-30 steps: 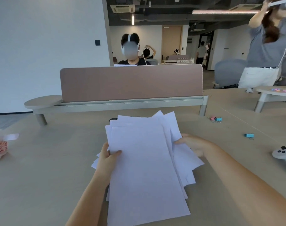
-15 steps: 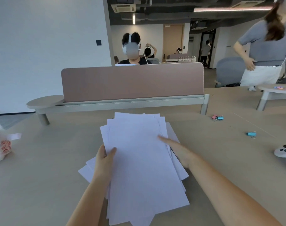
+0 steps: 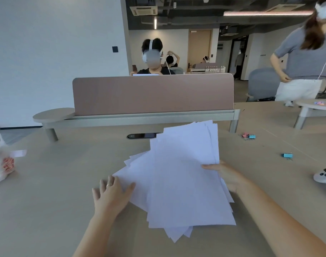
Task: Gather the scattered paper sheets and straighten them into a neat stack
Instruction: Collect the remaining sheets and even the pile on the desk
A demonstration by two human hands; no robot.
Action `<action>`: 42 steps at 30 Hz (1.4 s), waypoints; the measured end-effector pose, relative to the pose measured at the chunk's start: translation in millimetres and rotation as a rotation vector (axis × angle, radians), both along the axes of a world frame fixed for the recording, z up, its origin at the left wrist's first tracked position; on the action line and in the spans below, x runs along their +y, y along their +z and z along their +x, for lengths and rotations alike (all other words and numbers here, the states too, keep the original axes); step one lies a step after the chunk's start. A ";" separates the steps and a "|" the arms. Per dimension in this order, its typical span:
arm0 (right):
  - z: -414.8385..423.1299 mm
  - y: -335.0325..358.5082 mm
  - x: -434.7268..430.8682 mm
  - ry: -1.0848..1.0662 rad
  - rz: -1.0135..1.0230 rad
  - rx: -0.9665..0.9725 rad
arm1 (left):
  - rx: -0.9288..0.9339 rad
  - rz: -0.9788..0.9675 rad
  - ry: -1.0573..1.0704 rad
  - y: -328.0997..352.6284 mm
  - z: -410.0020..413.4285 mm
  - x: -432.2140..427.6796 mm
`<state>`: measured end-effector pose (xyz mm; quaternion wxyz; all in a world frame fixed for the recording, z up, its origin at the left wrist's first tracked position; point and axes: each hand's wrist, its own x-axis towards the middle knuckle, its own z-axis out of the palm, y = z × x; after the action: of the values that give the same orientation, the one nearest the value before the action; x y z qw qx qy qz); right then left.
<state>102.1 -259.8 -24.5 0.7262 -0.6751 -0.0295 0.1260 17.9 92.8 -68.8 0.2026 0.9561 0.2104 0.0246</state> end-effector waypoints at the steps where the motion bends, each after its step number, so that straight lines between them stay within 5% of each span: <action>1: -1.5 -0.3 -0.8 -0.018 0.027 -0.021 | -0.021 -0.030 -0.009 1.6 0.9 -2.7; 8: -3.4 -5.3 -3.7 -0.058 0.098 -0.041 | -0.273 -0.359 -0.045 22.6 2.9 -25.7; 13: -9.4 -5.7 0.5 0.057 0.157 0.034 | -0.387 -1.286 0.037 32.7 11.4 -36.1; 15: -12.4 -2.8 0.2 0.129 0.178 0.070 | -0.348 -1.416 0.082 34.3 16.8 -35.5; 29: 1.2 12.9 17.9 0.249 -0.131 0.153 | -0.201 -1.356 0.014 39.5 25.3 -22.7; 42: 5.1 14.7 39.5 0.290 -0.102 0.243 | -0.092 -1.206 0.011 59.2 23.9 -25.0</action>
<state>107.2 -220.3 -9.8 0.6636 -0.6795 -0.0324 0.3112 41.9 67.8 -9.6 0.7176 0.6695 0.1831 -0.0566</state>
